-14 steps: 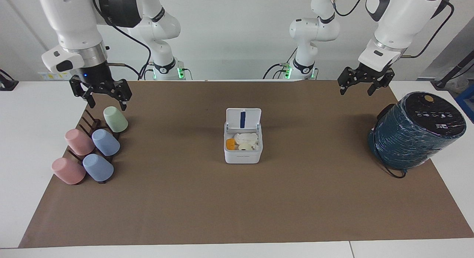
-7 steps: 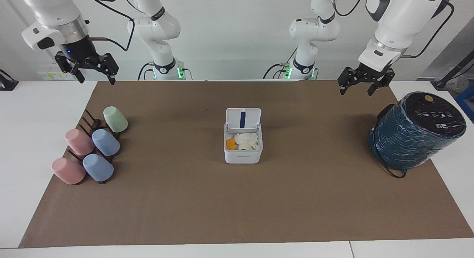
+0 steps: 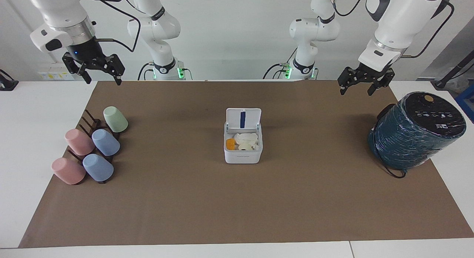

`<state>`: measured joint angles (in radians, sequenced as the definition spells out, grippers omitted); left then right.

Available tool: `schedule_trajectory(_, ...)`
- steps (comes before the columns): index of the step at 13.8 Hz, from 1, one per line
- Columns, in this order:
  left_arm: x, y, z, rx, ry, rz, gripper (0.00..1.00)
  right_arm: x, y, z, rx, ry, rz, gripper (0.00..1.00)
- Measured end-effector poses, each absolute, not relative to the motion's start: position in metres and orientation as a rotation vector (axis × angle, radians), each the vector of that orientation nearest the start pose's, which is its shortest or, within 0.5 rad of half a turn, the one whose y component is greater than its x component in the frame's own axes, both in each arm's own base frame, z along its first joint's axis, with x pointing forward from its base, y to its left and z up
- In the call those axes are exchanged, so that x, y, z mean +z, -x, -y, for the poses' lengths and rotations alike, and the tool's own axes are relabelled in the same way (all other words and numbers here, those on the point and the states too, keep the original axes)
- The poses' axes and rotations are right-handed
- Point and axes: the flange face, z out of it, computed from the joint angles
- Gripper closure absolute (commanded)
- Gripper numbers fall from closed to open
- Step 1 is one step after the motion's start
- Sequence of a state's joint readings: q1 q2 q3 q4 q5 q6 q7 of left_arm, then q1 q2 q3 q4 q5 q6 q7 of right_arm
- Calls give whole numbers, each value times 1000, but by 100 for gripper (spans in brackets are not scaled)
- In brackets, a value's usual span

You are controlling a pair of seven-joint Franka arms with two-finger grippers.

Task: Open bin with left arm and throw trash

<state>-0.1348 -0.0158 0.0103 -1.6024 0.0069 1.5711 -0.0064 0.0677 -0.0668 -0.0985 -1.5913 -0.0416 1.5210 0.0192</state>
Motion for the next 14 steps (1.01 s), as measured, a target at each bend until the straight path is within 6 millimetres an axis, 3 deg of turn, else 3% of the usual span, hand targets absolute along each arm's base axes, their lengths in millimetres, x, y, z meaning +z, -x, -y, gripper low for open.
schedule_trajectory(11, 618, -545, 69, 24, 3128, -190, 0, 644, -529, 12, 15, 3176, -46, 0)
schedule_trajectory(14, 618, -545, 70, 24, 3128, -193, 0, 644, -528, 17, 16, 3176, -62, 0)
